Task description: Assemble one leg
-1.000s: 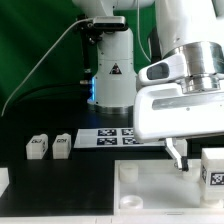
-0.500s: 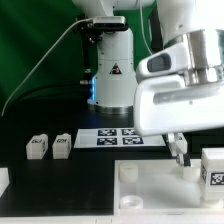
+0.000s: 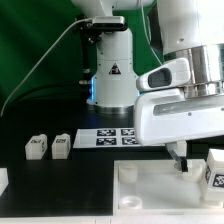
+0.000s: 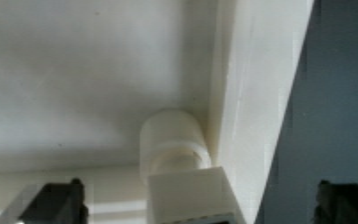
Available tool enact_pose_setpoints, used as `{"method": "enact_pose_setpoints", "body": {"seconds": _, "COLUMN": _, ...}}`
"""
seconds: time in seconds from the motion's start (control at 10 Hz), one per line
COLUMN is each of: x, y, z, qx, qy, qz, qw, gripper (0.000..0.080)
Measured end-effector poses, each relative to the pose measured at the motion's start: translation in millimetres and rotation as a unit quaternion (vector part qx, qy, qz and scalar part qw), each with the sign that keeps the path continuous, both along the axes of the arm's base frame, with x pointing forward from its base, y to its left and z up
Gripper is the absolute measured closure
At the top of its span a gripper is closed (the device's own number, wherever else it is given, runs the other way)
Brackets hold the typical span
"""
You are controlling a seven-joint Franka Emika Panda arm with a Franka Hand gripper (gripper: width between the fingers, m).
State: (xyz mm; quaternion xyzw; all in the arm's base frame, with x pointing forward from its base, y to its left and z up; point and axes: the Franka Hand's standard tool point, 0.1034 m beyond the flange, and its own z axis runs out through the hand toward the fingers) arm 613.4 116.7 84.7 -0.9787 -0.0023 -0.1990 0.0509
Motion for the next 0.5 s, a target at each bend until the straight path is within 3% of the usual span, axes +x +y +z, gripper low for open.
{"method": "enact_pose_setpoints", "body": {"seconds": 0.4, "x": 0.0, "y": 0.0, "z": 0.0, "qx": 0.0, "qy": 0.0, "qz": 0.0, "qw": 1.0, "gripper": 0.015}}
{"method": "enact_pose_setpoints", "body": {"seconds": 0.5, "x": -22.1, "y": 3.0, "z": -17.1, "qx": 0.005, "qy": 0.072, "qz": 0.008, "qw": 0.997, "gripper": 0.015}}
